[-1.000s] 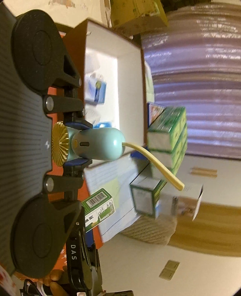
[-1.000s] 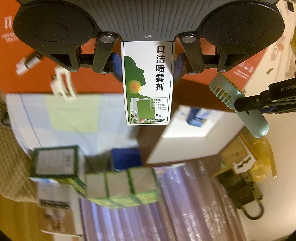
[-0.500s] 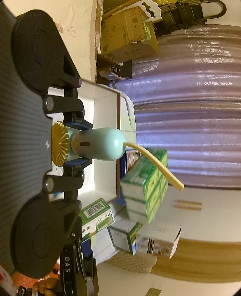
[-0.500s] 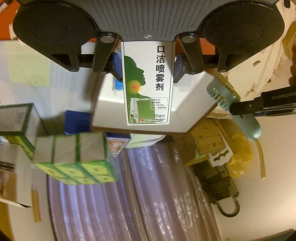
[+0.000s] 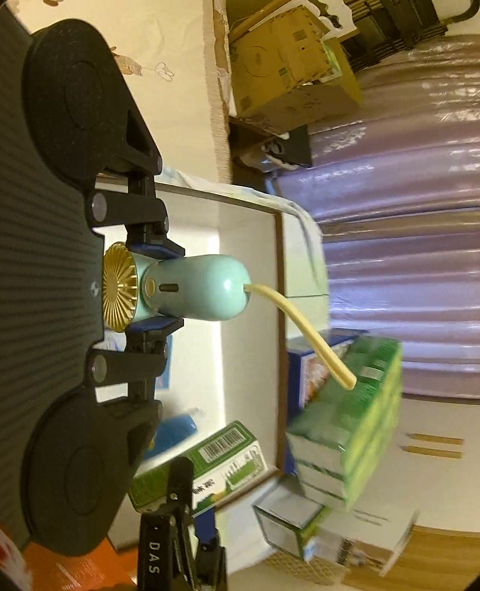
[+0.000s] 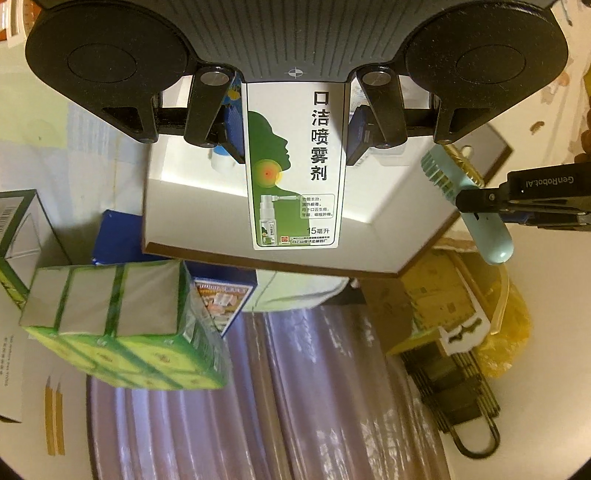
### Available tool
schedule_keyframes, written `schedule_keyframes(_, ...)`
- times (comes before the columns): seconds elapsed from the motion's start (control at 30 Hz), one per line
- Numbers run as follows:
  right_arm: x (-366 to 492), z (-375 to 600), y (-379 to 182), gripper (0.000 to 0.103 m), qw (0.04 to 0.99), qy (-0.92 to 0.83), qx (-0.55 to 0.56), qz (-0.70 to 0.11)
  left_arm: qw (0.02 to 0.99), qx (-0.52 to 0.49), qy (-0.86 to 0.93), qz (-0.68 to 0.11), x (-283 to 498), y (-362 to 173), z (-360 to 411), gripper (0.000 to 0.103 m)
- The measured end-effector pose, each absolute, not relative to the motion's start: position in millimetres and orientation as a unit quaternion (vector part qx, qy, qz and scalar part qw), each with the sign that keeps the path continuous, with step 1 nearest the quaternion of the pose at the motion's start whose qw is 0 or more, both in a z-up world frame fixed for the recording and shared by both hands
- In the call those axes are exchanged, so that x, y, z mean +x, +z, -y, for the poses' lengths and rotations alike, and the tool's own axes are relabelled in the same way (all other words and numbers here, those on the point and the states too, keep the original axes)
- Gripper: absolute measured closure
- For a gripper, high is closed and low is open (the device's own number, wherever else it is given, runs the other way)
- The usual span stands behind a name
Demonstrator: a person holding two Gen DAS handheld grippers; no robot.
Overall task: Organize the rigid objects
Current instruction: 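Carry the mint fan with the left tool while the right tool carries the spray box over the brown box, then open the left tool to drop the fan while the right tool releases the spray box inside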
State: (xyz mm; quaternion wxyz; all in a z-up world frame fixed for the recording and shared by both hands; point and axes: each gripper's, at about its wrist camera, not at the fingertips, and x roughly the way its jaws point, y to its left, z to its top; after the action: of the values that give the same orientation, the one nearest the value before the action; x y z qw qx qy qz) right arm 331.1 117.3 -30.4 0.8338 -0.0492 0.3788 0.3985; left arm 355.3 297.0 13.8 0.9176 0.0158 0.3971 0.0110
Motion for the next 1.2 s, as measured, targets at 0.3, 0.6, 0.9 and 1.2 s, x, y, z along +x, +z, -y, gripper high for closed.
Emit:
schedule_keyframes(0.3,360,-148,-60,0.051,0.828,0.374,-0.065,-0.412,0.889,0.024,0.005,-0.456,404,-26,-305,0.075)
schedule_keyframes(0.6,375,-158,-57,0.051,0.845,0.359,-0.038,-0.394,0.896,0.016,-0.008,-0.444,422,-23,-301,0.055)
schedule_keyframes(0.9,361,-142,-47,0.045,0.837,0.369,-0.028,-0.402,0.897,0.011,-0.016,-0.442,400,-20,-294,0.049)
schedule_keyframes(1.2,341,-125,-40,0.035,0.836,0.364,-0.023,-0.410,0.905,0.003,-0.020,-0.425,369,3,-285,0.042)
